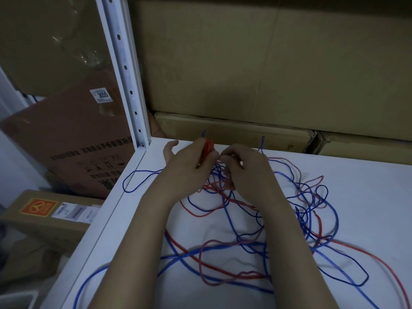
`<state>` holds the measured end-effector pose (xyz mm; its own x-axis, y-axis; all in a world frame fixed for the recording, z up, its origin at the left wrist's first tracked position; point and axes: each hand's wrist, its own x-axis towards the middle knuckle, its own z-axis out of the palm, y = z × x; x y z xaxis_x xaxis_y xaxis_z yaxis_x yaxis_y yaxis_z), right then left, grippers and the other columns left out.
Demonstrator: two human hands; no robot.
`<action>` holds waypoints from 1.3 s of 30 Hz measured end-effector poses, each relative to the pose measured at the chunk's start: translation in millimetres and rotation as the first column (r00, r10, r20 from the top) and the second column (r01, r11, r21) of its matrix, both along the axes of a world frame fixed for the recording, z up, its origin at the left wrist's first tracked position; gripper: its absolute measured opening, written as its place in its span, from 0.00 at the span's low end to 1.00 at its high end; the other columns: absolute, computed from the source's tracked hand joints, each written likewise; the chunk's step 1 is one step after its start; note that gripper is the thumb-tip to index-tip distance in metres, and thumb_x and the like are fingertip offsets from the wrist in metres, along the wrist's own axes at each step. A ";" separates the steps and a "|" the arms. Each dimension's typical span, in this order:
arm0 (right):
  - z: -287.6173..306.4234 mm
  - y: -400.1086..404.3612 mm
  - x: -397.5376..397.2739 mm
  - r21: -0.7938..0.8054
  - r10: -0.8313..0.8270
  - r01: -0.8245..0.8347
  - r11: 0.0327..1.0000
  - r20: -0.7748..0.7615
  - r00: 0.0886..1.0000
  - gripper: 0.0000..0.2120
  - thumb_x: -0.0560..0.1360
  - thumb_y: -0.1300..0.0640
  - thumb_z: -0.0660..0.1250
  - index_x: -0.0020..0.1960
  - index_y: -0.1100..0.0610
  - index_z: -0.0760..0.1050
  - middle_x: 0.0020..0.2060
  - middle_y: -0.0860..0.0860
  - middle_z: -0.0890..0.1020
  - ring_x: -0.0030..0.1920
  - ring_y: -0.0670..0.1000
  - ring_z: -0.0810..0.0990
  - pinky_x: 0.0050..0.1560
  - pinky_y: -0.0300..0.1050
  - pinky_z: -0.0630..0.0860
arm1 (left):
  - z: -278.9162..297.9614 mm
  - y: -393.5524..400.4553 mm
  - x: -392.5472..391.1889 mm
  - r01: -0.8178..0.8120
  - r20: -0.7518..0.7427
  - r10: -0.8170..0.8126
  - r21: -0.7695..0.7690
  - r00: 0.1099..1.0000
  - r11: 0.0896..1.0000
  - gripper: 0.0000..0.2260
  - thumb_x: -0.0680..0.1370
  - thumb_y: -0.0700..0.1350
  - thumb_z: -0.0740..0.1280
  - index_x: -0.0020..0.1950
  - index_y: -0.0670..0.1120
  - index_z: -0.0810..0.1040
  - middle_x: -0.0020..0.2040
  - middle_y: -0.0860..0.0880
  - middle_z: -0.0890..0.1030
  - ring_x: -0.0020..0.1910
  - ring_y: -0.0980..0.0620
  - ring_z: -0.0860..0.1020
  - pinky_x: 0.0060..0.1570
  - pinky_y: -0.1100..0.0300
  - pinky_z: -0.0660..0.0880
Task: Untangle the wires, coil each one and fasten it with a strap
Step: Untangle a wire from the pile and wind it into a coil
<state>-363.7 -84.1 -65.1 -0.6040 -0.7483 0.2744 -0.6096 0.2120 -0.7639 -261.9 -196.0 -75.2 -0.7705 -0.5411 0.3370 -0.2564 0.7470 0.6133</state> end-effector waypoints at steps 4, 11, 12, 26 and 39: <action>0.2 0.2 -0.9 -0.039 -0.048 0.046 0.998 -0.042 0.998 0.07 0.79 0.58 0.63 0.47 0.55 0.79 0.35 0.45 0.79 0.36 0.45 0.76 0.39 0.38 0.71 | -1.1 -5.7 5.6 0.001 0.035 0.000 -0.025 0.999 1.000 0.10 0.77 0.56 0.65 0.46 0.53 0.68 0.35 0.56 0.73 0.41 0.70 0.71 0.54 0.64 0.50; 3.7 3.3 -0.9 0.070 -0.115 0.136 0.988 -0.252 0.961 0.10 0.78 0.52 0.65 0.51 0.53 0.83 0.47 0.52 0.84 0.49 0.53 0.80 0.49 0.50 0.76 | 4.8 -5.8 7.4 0.021 -0.037 -0.020 0.030 0.999 0.999 0.18 0.77 0.57 0.65 0.31 0.52 0.65 0.26 0.54 0.67 0.33 0.53 0.66 0.40 0.56 0.58; 3.5 4.3 -1.7 0.094 -0.121 0.148 0.984 -0.249 0.961 0.10 0.78 0.50 0.65 0.53 0.52 0.83 0.48 0.52 0.84 0.50 0.53 0.80 0.49 0.50 0.77 | 5.3 -7.1 8.2 0.030 -0.053 -0.025 0.084 0.998 0.996 0.18 0.77 0.57 0.65 0.31 0.51 0.67 0.26 0.55 0.67 0.34 0.52 0.66 0.38 0.57 0.60; 10.9 2.3 0.9 -0.482 -0.296 0.130 0.867 -0.287 0.911 0.07 0.74 0.67 0.68 0.49 0.61 0.83 0.43 0.53 0.85 0.43 0.48 0.81 0.47 0.38 0.76 | 18.0 3.9 7.3 0.305 -0.153 -0.264 0.451 0.952 0.839 0.18 0.73 0.62 0.60 0.35 0.48 0.67 0.27 0.59 0.65 0.27 0.61 0.64 0.30 0.70 0.62; -3.2 -8.9 12.2 -0.180 0.078 -0.087 0.980 -0.057 0.995 0.12 0.81 0.59 0.60 0.60 0.54 0.79 0.36 0.38 0.78 0.37 0.37 0.75 0.40 0.29 0.68 | 21.8 2.8 0.2 0.623 -0.698 0.034 0.659 0.715 0.421 0.15 0.77 0.46 0.58 0.45 0.43 0.83 0.35 0.52 0.82 0.35 0.58 0.78 0.45 0.66 0.76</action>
<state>-351.5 -93.0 -68.3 -0.5243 -0.7301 0.4382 -0.6571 0.0195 -0.7536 -261.7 -193.2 -53.4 -0.7814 -0.5599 0.2755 0.4764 -0.2499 0.8430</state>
